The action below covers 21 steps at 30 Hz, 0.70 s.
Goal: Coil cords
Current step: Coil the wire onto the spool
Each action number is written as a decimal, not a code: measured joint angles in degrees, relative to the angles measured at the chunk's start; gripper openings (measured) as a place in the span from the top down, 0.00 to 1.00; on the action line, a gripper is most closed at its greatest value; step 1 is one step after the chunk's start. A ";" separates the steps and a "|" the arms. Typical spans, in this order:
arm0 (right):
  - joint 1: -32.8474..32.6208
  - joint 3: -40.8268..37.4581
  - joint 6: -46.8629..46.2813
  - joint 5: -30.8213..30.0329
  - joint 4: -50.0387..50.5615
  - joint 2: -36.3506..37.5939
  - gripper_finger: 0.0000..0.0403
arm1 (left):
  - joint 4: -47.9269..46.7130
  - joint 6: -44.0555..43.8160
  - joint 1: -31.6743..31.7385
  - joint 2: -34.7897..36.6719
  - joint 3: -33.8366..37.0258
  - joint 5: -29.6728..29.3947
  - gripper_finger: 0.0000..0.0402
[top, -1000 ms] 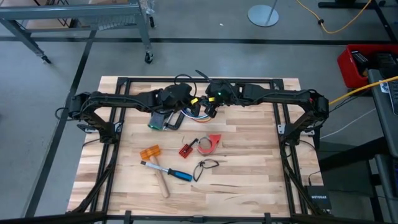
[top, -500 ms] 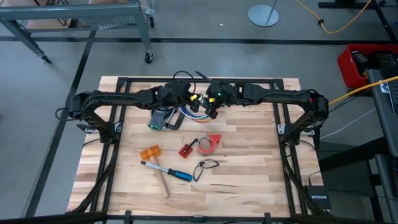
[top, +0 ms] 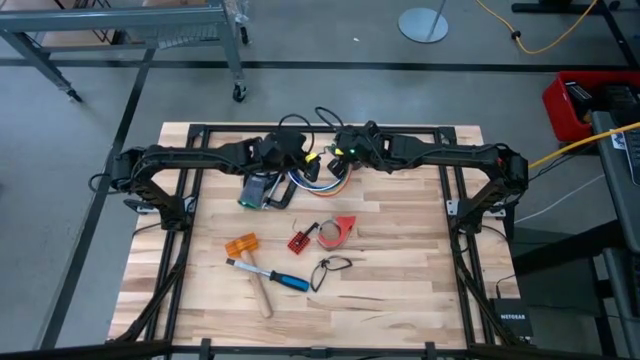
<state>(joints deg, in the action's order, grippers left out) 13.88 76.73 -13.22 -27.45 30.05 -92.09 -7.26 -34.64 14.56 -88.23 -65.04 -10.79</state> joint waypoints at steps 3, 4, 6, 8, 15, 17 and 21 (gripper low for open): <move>-0.30 0.00 0.01 0.00 0.96 0.00 1.00 | 0.55 0.02 1.48 0.00 0.00 -0.86 1.00; -0.45 0.00 0.01 -0.03 1.47 0.00 1.00 | 0.69 -0.30 2.16 0.00 0.00 -1.07 1.00; -0.47 0.00 0.01 -0.01 1.59 -0.11 1.00 | 1.30 -1.90 3.36 0.00 0.00 -1.23 1.00; -0.47 0.00 0.01 -0.01 1.35 -0.11 1.00 | 3.15 -2.90 4.33 0.00 0.00 -1.39 1.00; -0.43 0.15 0.16 -0.03 -1.24 -2.40 1.00 | 13.11 -3.72 4.92 -0.01 0.04 1.31 1.00; -0.38 0.15 0.26 -0.02 -1.12 -3.23 1.00 | 13.26 -3.46 4.35 -0.02 0.07 2.48 1.00; 0.10 0.09 0.39 -0.38 -1.05 -3.91 1.00 | 10.99 -3.24 2.41 -0.07 0.11 2.90 1.00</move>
<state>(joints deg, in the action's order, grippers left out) 13.98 76.82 -12.83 -27.83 29.00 -96.01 3.73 -37.88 16.97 -88.29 -64.93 -7.89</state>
